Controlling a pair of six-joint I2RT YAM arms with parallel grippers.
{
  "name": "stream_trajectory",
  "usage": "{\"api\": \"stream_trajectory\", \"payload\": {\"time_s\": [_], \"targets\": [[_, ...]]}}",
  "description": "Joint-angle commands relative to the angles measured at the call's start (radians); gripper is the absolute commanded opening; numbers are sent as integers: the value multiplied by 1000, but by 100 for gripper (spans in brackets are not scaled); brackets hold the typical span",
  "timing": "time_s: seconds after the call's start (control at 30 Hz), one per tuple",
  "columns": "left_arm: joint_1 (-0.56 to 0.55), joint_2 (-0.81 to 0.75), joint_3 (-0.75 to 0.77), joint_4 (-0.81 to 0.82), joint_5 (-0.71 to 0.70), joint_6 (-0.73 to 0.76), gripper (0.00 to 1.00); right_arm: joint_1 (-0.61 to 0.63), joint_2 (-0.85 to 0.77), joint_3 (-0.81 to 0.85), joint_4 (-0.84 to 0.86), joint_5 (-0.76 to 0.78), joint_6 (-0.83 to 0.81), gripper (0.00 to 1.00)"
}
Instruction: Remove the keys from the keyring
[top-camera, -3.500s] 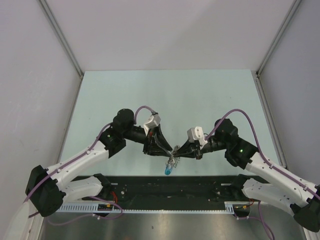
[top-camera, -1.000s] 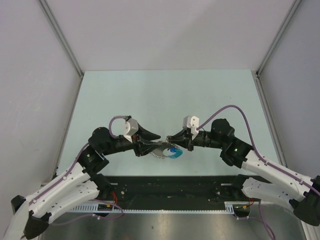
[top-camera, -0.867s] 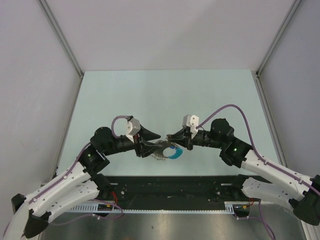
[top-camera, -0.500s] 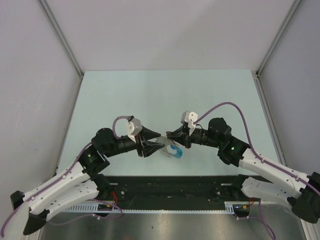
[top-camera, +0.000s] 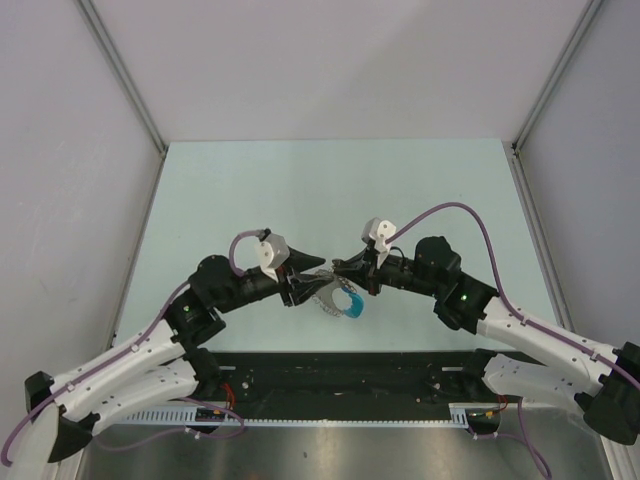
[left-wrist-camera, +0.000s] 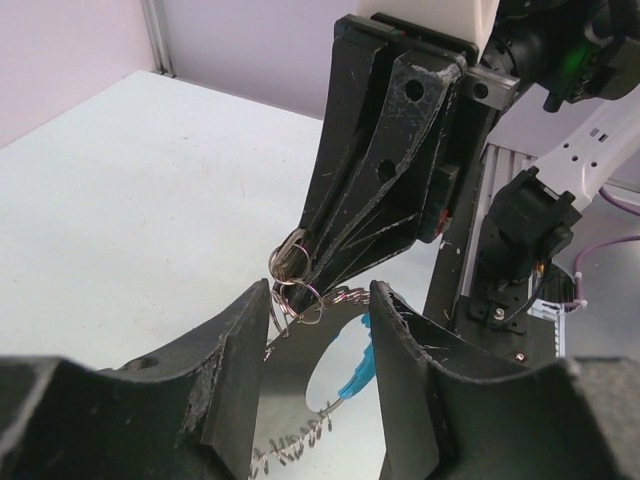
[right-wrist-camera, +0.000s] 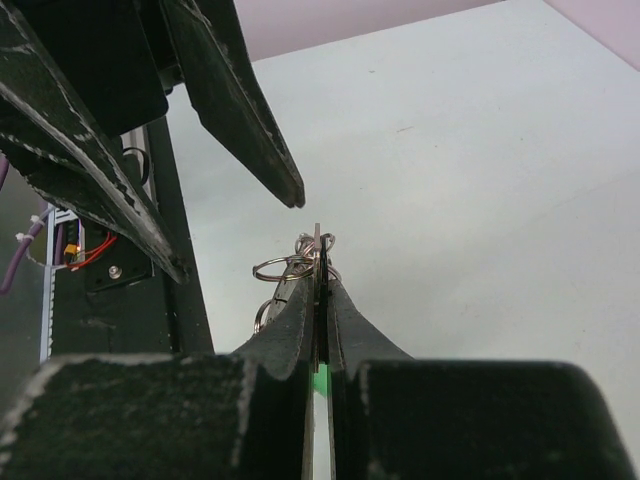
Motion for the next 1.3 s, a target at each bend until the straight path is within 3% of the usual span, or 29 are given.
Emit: {"api": "stream_trajectory", "payload": {"time_s": [0.0, 0.17, 0.93, 1.27], "targets": [[-15, 19, 1, 41, 1, 40, 50, 12, -4, 51, 93, 22, 18, 0], [-24, 38, -11, 56, -29, 45, 50, 13, -7, 51, 93, 34, 19, 0], [-26, 91, 26, -22, -155, 53, 25, 21, -15, 51, 83, 32, 24, 0], [-26, 116, 35, -16, -147, 33, 26, 24, -17, 51, 85, 31, 26, 0]]}}
